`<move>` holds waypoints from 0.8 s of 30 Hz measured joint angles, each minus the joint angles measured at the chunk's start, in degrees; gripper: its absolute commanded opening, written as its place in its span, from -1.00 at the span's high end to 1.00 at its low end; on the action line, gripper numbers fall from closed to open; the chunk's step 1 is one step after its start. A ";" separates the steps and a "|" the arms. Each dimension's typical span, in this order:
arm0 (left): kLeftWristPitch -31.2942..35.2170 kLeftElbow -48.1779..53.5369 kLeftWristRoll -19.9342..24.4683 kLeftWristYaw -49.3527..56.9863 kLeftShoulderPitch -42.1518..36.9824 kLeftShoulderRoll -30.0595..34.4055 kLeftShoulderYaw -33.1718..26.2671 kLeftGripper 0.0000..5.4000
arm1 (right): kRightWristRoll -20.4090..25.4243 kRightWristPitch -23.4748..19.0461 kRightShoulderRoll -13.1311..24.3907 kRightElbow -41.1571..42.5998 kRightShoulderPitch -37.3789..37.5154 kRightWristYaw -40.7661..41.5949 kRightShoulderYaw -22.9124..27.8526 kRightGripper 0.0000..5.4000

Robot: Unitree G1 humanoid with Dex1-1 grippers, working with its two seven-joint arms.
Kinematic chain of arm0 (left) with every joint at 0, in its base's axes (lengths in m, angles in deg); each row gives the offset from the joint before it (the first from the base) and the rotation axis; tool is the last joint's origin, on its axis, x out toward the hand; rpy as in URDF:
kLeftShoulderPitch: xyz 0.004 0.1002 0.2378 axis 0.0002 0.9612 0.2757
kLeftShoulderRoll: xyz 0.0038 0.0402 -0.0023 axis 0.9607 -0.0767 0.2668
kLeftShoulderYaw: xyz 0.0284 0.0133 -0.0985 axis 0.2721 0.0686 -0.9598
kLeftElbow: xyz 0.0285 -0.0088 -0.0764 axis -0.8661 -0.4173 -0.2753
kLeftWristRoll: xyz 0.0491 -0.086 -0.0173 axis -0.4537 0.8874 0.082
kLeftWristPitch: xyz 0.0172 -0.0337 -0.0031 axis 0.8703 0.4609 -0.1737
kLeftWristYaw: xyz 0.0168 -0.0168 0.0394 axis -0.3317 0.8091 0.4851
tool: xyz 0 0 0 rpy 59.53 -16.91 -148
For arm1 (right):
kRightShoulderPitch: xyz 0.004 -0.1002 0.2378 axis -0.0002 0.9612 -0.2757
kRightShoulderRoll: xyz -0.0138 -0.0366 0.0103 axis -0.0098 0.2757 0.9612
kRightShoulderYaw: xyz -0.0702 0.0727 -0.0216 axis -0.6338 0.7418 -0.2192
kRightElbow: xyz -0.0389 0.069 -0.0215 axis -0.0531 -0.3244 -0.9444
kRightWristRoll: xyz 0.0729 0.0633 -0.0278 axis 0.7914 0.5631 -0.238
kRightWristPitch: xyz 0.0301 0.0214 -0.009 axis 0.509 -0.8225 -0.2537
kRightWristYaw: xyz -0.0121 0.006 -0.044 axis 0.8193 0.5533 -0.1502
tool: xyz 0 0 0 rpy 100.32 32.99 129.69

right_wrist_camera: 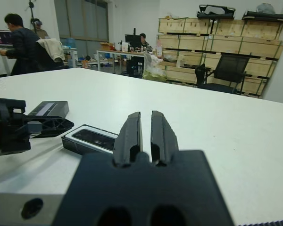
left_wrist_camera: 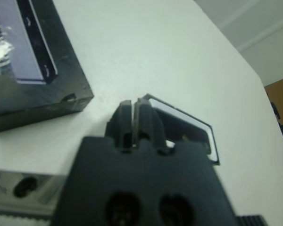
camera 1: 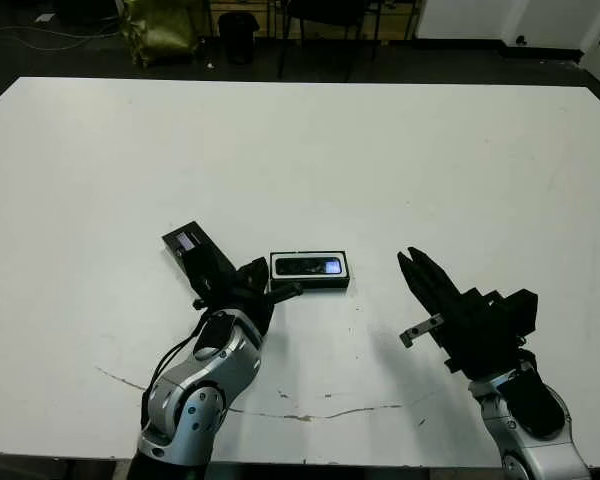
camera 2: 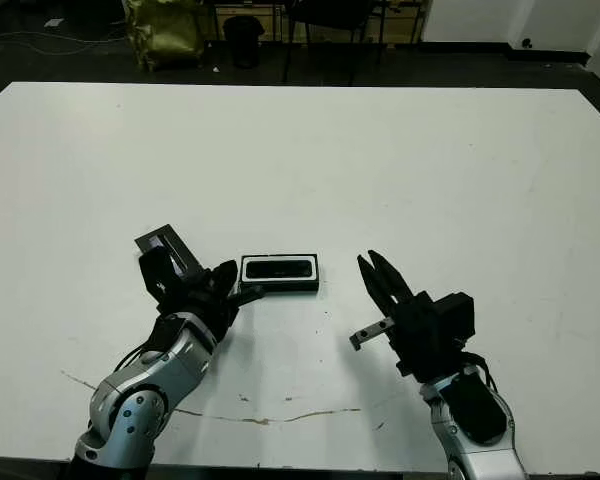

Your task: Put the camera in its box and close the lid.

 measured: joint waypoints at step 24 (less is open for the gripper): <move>-2.18 -1.86 -0.12 1.96 0.02 0.00 0.09 1.00 | 0.24 0.42 0.35 -0.40 0.28 0.37 0.07 1.00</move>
